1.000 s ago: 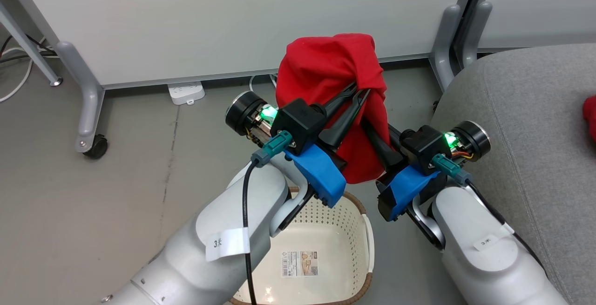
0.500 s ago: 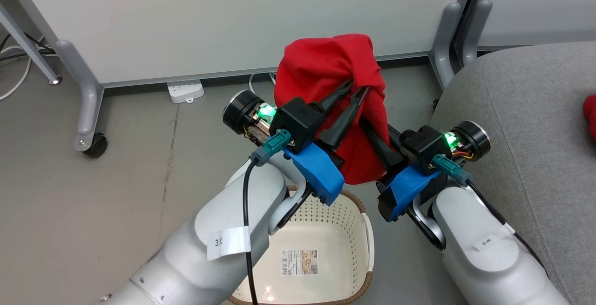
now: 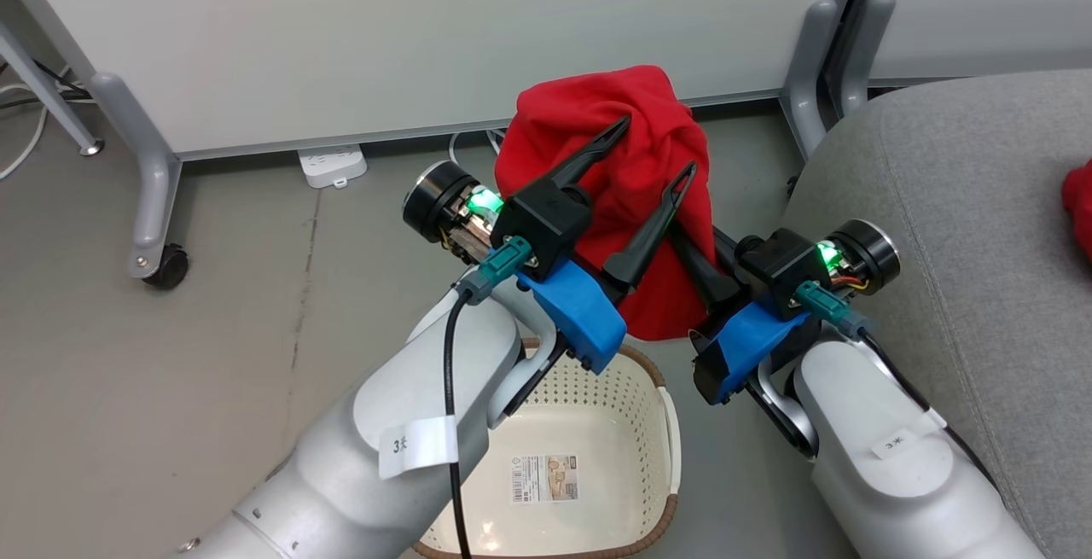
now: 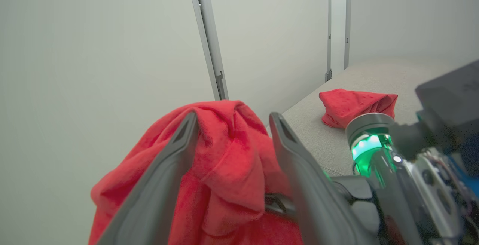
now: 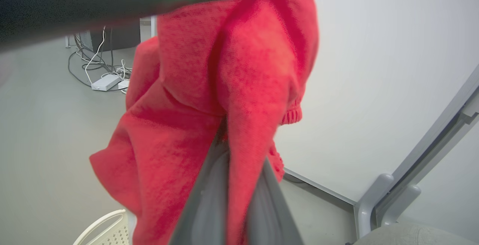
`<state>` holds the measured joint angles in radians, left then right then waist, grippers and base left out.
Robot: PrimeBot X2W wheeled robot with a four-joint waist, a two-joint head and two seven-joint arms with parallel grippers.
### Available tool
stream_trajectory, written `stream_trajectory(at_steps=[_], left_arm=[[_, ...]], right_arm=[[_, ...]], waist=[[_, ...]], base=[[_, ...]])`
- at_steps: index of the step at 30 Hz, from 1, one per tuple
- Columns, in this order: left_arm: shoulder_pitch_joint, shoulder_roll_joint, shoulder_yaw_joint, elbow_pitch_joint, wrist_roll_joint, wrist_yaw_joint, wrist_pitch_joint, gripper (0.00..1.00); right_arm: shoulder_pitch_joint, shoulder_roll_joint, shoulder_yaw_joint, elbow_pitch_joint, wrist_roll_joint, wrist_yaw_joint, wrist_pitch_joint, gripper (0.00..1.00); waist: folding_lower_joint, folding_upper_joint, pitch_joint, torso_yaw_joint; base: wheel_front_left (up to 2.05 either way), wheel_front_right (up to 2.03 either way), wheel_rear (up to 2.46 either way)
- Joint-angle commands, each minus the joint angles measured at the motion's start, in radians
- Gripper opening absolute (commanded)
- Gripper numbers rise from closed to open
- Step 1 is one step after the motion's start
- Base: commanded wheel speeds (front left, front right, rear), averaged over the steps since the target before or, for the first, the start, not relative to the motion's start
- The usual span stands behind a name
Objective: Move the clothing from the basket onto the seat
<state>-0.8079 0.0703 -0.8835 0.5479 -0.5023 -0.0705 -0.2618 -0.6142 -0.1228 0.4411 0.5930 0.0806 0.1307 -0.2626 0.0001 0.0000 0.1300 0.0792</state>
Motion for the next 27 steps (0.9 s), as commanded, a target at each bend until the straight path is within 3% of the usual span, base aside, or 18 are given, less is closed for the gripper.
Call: stream_trajectory(at_steps=[1, 9, 27], left_arm=[[-0.002, 0.007, 0.006, 0.003, 0.004, 0.002, -0.005, 1.0], [0.008, 0.02, 0.002, 0.004, 0.01, 0.007, -0.004, 1.0], [-0.007, 0.062, -0.026, -0.024, 0.024, 0.012, 0.012, 1.0]], right_arm=[[0.004, -0.003, -0.007, -0.01, 0.002, 0.0, -0.003, 0.0], [0.02, 0.001, -0.043, -0.037, 0.005, 0.0, -0.003, 0.0], [0.065, 0.008, -0.226, -0.141, -0.009, 0.0, -0.004, 0.0]], waist=[[-0.0001, 0.0, 0.003, -0.005], [-0.0001, 0.0, 0.022, -0.047], [-0.0001, 0.0, 0.125, -0.222]], base=[[0.0, 0.0, 0.0], [0.0, 0.0, 0.0], [0.0, 0.0, 0.0]])
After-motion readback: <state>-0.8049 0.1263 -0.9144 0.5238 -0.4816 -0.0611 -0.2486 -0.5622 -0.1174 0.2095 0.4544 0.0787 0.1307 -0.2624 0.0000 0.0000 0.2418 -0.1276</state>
